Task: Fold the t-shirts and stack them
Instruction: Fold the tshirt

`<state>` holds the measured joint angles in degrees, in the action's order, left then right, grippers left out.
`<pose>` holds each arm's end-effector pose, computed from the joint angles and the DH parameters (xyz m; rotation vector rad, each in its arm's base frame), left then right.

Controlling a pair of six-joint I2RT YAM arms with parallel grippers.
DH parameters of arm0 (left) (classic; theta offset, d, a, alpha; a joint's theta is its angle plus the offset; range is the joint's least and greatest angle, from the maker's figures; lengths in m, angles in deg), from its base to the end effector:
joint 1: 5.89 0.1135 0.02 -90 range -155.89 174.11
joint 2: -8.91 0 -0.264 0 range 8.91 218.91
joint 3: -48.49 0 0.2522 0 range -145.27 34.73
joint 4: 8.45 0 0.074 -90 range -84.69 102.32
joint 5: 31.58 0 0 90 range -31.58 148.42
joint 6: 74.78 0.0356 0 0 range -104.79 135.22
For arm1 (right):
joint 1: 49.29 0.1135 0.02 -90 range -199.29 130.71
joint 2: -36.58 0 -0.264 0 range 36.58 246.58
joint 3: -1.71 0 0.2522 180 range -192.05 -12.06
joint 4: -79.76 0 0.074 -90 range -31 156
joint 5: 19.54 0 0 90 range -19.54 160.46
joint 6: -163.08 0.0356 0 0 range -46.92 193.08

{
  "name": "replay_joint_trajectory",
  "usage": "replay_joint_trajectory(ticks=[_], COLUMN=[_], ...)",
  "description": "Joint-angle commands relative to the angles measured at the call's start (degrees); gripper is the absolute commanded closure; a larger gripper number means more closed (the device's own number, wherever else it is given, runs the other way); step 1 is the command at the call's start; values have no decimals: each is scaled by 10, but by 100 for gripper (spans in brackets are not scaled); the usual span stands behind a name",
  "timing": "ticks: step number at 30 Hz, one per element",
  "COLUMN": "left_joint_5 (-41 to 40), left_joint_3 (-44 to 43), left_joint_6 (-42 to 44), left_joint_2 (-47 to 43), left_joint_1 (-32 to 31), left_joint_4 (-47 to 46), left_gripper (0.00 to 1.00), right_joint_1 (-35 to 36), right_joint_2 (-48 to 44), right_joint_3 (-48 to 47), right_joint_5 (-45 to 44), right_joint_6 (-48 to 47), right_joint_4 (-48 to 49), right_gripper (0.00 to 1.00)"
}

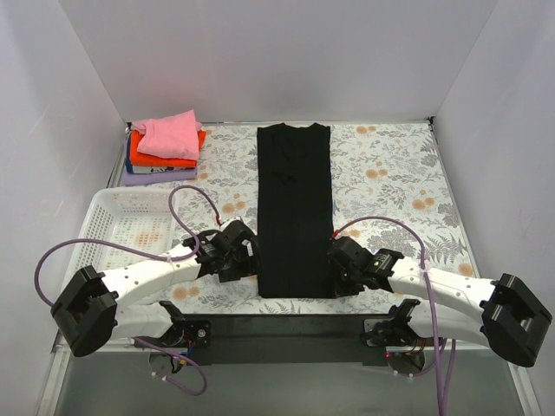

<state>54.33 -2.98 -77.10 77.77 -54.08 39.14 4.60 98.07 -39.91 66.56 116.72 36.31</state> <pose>0.1431 -0.1562 0.1851 -1.1008 2.6551 -0.5655 0.1082 0.1443 0.1619 -0.2238 2.7436 0.4291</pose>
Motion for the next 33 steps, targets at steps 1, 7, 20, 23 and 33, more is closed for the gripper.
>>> replay_joint_trajectory(ticks=[1,7,20,23,33], left_joint_5=[-15,-23,-34,-31,-15], left_joint_3=[5,4,-7,-10,-5], left_joint_6=[-44,-74,-91,-90,-96], left_joint_2=[-7,15,68,80,95], left_joint_1=[-24,-59,-88,-94,-106], left_joint_4=[7,20,19,16,3], left_gripper=[27,39,62,65,78], right_joint_1=[-2,-2,-2,-2,-2], right_joint_2=[10,15,6,6,-2], right_joint_3=[11,8,18,18,20], right_joint_5=[3,4,5,5,2], right_joint_6=[3,-3,-5,-5,-5], right_joint_4=[11,15,21,20,21], right_gripper=[91,92,92,92,92])
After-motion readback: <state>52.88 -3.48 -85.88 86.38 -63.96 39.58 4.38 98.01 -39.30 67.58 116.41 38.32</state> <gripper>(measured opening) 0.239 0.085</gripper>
